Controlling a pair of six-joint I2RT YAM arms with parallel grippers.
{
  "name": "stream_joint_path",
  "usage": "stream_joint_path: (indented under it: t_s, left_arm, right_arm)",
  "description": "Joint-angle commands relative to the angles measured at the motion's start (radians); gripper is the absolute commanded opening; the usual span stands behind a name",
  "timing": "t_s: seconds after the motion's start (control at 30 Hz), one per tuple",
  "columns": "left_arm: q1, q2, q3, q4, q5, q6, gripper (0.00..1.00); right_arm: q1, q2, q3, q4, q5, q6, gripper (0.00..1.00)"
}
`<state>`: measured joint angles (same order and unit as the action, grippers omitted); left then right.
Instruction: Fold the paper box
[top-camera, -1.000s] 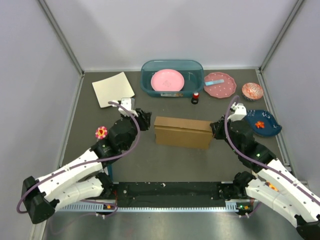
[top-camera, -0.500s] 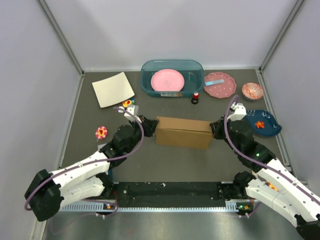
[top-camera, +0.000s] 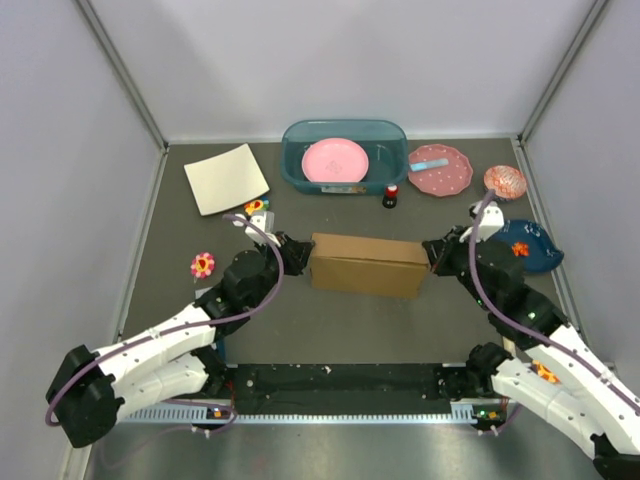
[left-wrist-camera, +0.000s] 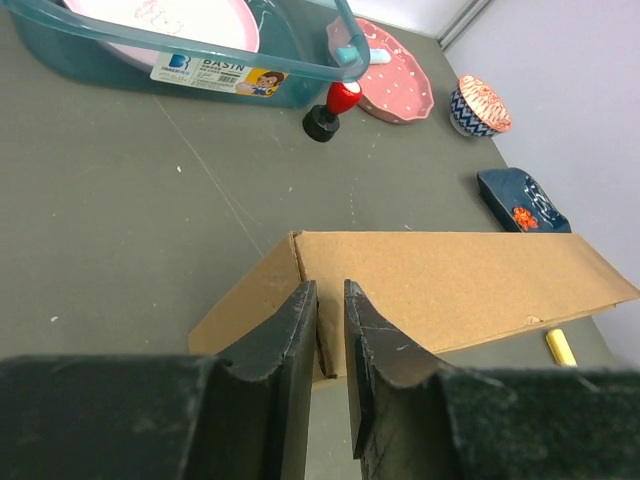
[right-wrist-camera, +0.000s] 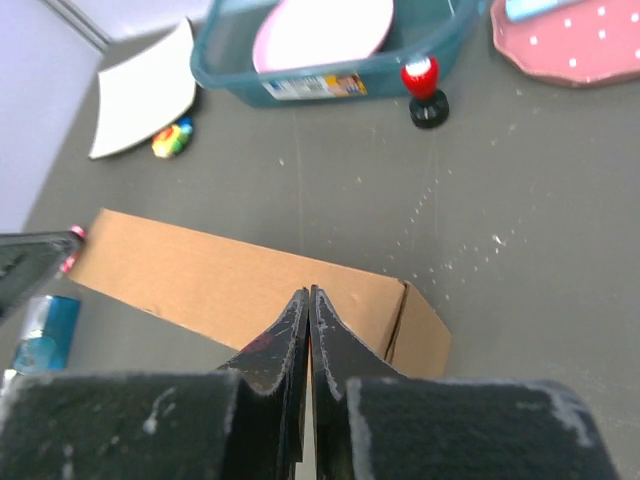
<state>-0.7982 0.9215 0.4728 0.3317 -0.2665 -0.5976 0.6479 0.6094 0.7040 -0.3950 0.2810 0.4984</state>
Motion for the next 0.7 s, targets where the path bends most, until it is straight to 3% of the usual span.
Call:
stream_joint_path:
  t_s: [0.0, 0.3, 0.63, 0.67]
  left_arm:
    - [0.001, 0.016, 0.017, -0.053, -0.019, 0.013, 0.24]
    - [-0.001, 0.019, 0.003, -0.057, -0.014, 0.012, 0.24]
    - [-0.001, 0.025, 0.021, -0.076, -0.011, 0.016, 0.25]
    - [-0.001, 0.022, 0.02, -0.077, -0.011, 0.013, 0.25]
  right_arm:
    - [0.01, -0.033, 0.034, 0.053, -0.017, -0.004, 0.0]
    - [0.012, -0.026, -0.254, 0.021, -0.071, 0.15, 0.0]
    - [0.012, -0.025, -0.138, -0.016, -0.032, 0.092, 0.0]
    - [0.012, -0.031, -0.132, -0.016, -0.02, 0.091, 0.04]
